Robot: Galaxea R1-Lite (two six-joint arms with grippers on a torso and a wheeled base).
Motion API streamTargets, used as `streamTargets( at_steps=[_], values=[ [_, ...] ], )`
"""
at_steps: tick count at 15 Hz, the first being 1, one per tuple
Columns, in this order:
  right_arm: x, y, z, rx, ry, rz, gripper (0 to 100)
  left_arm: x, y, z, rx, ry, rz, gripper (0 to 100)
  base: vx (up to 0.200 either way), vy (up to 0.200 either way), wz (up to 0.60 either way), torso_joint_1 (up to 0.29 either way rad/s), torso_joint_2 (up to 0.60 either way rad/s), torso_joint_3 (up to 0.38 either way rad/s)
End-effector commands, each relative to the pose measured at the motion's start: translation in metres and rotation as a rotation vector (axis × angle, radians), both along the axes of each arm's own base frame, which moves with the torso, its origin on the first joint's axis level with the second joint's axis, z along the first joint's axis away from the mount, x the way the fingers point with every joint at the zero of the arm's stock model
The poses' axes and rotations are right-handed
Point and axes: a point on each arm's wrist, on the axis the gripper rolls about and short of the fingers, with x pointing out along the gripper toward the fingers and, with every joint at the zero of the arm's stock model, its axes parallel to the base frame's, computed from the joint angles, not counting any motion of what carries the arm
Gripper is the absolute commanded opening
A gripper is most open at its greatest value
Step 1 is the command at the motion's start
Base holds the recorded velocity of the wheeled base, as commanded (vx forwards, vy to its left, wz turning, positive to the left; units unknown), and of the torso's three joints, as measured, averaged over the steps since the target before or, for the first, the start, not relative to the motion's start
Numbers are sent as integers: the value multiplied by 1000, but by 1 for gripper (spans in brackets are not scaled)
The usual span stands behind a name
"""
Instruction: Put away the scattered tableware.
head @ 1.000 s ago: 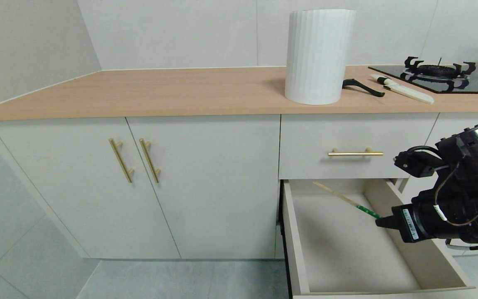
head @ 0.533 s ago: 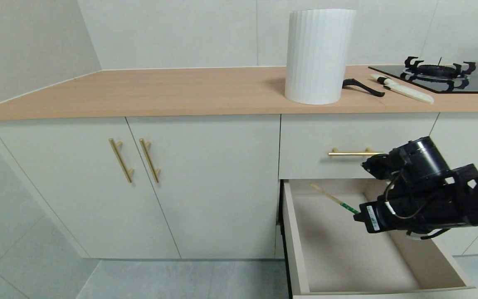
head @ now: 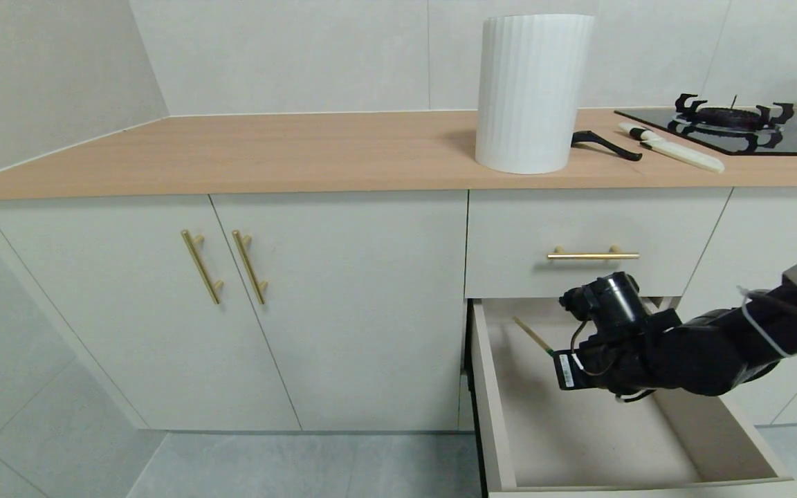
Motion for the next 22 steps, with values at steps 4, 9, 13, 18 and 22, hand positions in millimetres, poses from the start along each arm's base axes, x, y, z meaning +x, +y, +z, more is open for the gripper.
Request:
streamTargets(
  at_steps=[4, 9, 13, 18, 22],
  values=[
    [9, 14, -69, -76, 120, -5, 0, 0, 0, 0, 0, 1, 0, 100, 0, 0, 0, 0, 0, 0],
    [11, 15, -84, -97, 147, -9, 0, 0, 0, 0, 0, 1, 0, 100, 0, 0, 0, 0, 0, 0],
    [11, 15, -89, -120, 153, -19, 0, 0, 0, 0, 0, 1, 0, 100, 0, 0, 0, 0, 0, 0],
    [11, 16, -91, -132, 152, -24, 100, 0, 0, 0, 0, 1, 0, 100, 0, 0, 0, 0, 0, 0],
    [11, 16, -91, -131, 151, -24, 100, 0, 0, 0, 0, 1, 0, 100, 0, 0, 0, 0, 0, 0]
  ],
)
